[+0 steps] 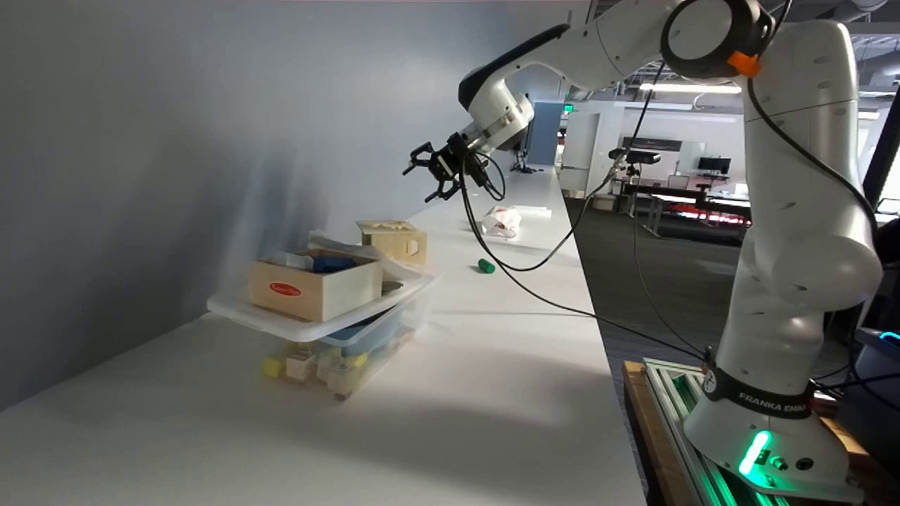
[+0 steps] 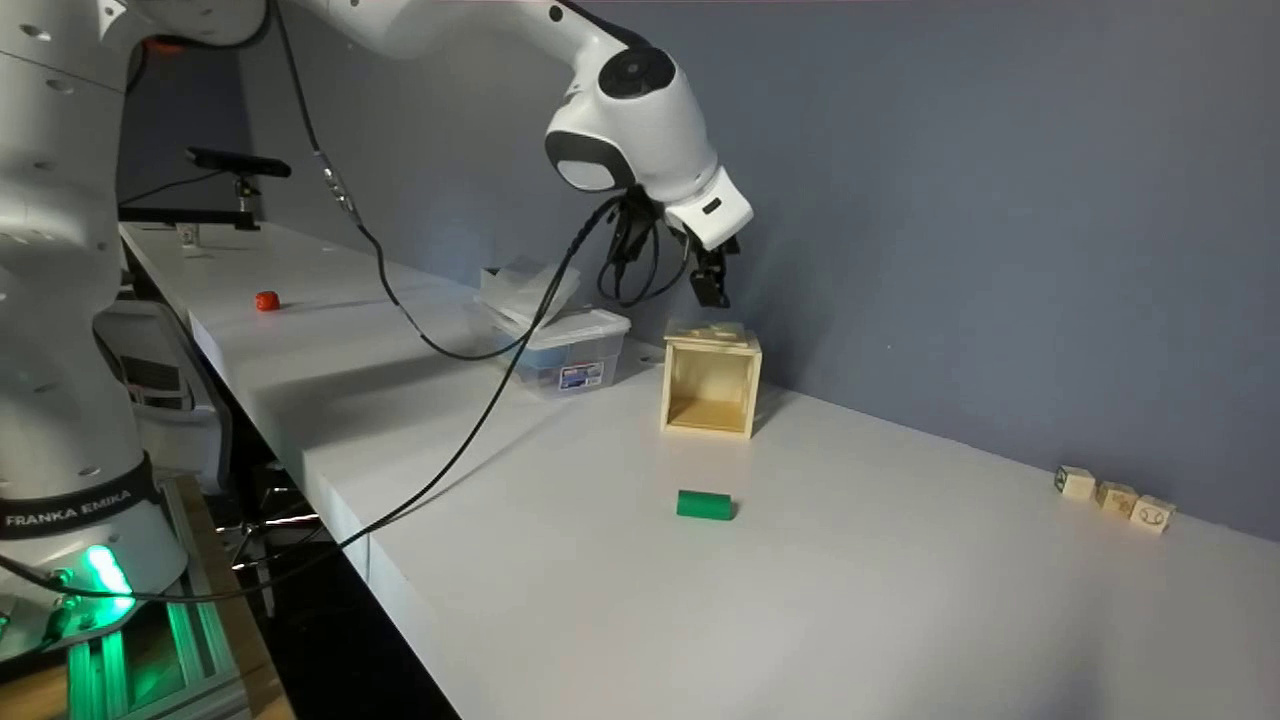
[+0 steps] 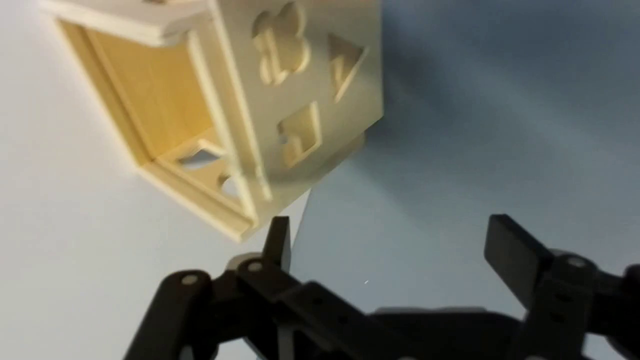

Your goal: Remove the lid of the shape sorter, put it on top of the shape sorter and put the green block on the lunchbox

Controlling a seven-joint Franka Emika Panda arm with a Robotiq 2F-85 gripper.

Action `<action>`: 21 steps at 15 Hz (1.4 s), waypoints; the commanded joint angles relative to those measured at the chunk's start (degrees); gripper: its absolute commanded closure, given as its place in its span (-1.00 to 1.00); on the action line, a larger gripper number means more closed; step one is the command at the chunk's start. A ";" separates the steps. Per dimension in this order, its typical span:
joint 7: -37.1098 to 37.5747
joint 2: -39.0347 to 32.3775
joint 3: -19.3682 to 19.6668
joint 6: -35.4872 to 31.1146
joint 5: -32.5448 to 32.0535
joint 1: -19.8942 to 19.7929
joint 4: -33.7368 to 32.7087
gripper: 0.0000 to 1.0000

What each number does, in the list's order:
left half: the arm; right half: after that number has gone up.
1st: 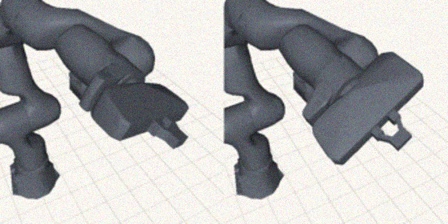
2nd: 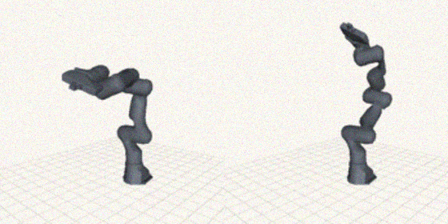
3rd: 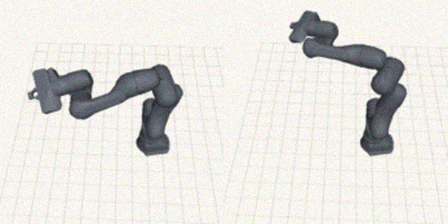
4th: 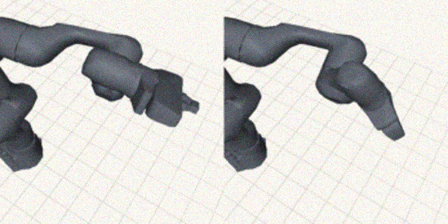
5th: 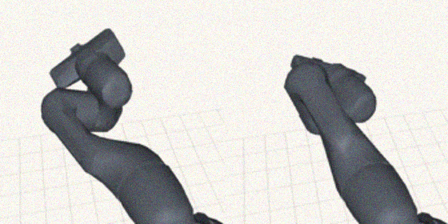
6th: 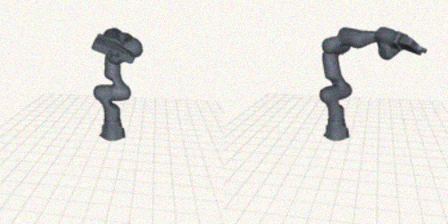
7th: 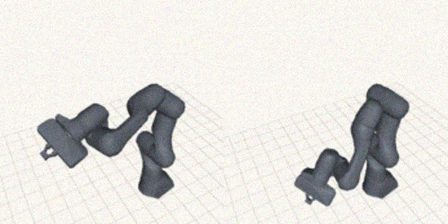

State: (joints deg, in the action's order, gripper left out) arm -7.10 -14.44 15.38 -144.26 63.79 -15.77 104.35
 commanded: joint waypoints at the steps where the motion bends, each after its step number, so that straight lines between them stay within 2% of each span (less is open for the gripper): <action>1: 4.97 4.30 3.55 -4.76 -12.19 -1.17 7.89 -1.00; 3: 5.70 1.51 5.20 -4.96 -16.74 -3.27 9.47 -1.00; 4: 5.36 -0.61 5.59 -6.63 -17.48 -4.25 10.27 -1.00; 7: 6.71 -7.21 7.06 -6.22 -21.40 -7.66 11.03 -1.00; 9: 12.35 -10.84 9.08 -5.33 -26.89 -8.58 9.65 -1.00; 11: 21.15 -12.40 12.44 -4.56 -33.85 -8.27 8.13 -1.00; 14: 28.86 -11.44 13.38 -1.87 -39.15 -9.27 5.30 -1.00; 18: 41.16 -9.17 17.48 9.05 -48.52 -7.30 2.72 -1.00; 21: 52.39 -10.16 20.11 12.39 -53.02 -6.30 1.57 -1.00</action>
State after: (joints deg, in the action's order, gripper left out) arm 35.82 -24.53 33.24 -135.75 15.36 -23.11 106.86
